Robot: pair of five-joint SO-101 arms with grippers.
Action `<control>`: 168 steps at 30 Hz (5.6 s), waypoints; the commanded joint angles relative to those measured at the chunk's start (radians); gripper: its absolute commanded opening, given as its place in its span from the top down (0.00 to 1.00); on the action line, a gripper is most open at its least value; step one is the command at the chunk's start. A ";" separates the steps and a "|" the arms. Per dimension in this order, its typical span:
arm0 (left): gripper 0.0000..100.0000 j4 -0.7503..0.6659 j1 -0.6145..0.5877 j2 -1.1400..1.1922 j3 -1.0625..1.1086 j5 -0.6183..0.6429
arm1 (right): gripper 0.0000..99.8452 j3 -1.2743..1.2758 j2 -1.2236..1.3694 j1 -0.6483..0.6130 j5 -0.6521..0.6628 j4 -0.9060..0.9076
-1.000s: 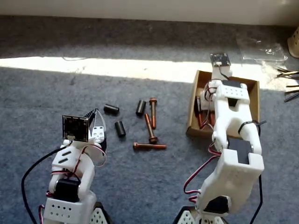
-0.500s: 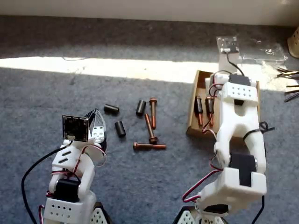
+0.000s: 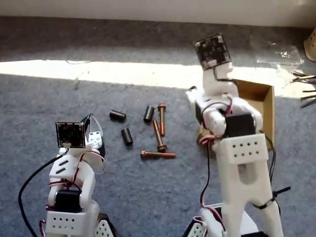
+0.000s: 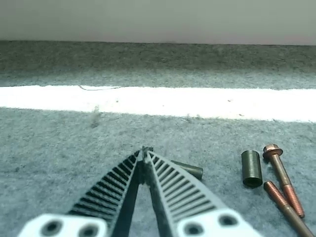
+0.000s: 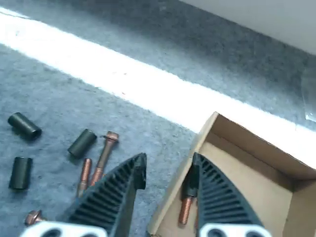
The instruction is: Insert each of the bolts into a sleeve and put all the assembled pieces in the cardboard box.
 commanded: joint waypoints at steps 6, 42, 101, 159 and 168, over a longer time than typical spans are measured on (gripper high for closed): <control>1.00 0.005 -0.015 -0.016 -0.047 -0.006 | 0.87 0.229 -0.320 -0.199 0.009 -0.001; 1.00 0.129 -0.220 -0.016 -0.140 -0.005 | 0.87 -0.015 0.492 -0.429 -0.129 -0.128; 1.00 0.126 -0.240 -0.016 -0.107 -0.011 | 0.87 -1.152 1.406 -0.555 -0.775 0.507; 1.00 0.126 -0.236 -0.016 -0.102 -0.011 | 0.88 -1.279 1.486 -0.585 -0.546 0.555; 1.00 0.126 -0.236 -0.016 -0.101 -0.011 | 0.99 -1.277 1.488 -0.585 -0.543 0.578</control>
